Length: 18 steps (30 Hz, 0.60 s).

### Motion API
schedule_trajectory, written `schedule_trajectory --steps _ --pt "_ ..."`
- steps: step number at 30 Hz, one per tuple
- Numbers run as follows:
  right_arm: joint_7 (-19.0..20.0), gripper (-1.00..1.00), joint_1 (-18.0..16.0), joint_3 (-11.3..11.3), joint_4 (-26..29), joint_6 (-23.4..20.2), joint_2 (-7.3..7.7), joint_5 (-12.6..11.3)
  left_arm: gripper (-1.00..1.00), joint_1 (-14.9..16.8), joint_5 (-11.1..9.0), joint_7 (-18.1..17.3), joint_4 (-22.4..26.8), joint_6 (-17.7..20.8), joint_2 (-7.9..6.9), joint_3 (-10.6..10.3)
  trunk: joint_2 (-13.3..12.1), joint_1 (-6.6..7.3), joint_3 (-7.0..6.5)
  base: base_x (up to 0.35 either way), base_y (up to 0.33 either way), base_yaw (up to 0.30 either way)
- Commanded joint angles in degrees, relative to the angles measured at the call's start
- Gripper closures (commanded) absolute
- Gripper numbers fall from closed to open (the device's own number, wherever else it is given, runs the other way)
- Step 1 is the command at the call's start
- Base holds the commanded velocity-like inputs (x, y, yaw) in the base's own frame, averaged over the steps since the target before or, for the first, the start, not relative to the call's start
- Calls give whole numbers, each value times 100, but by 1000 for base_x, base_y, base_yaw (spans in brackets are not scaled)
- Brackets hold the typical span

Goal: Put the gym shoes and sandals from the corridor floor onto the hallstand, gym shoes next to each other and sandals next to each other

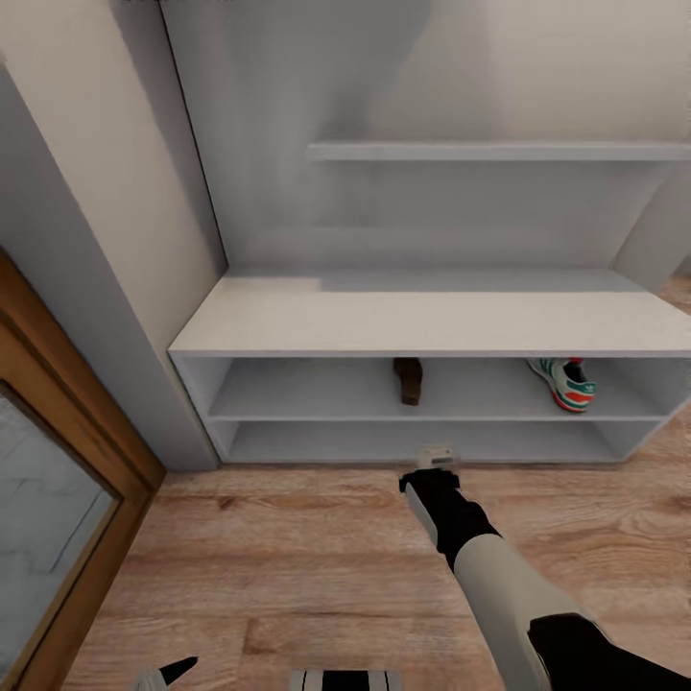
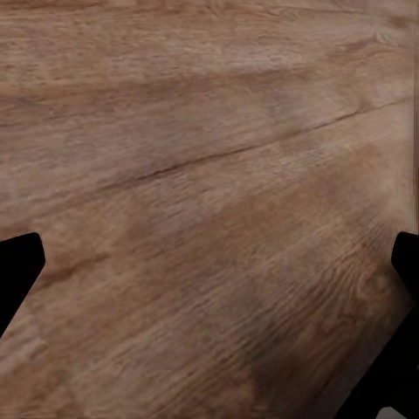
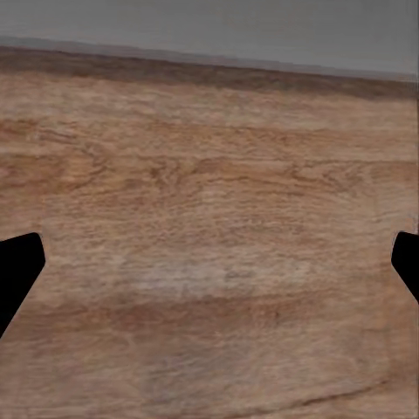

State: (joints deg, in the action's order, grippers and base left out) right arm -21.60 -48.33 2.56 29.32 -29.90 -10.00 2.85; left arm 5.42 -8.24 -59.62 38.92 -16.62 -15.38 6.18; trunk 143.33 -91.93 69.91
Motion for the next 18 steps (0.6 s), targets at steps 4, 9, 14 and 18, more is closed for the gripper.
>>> schedule_trajectory --steps 4,9,14,18 --pt "-11 -100 -1 12 -353 216 0 40 -100 3 -27 -7 -6 -22 0 12 2 5 4 -336 0 0" --pt "-3 -100 280 28 -1671 2585 0 130 -100 3 -29 25 -17 0 0 30 2 5 4 -254 0 0" --pt "-2 -100 486 33 -2377 3594 0 495 -100 3 -34 154 -41 8 0 39 2 5 4 -59 0 0" --pt "-2 -100 832 31 -2699 4443 97 1084 -100 3 -50 431 -59 9 0 46 2 5 4 -13 0 0"
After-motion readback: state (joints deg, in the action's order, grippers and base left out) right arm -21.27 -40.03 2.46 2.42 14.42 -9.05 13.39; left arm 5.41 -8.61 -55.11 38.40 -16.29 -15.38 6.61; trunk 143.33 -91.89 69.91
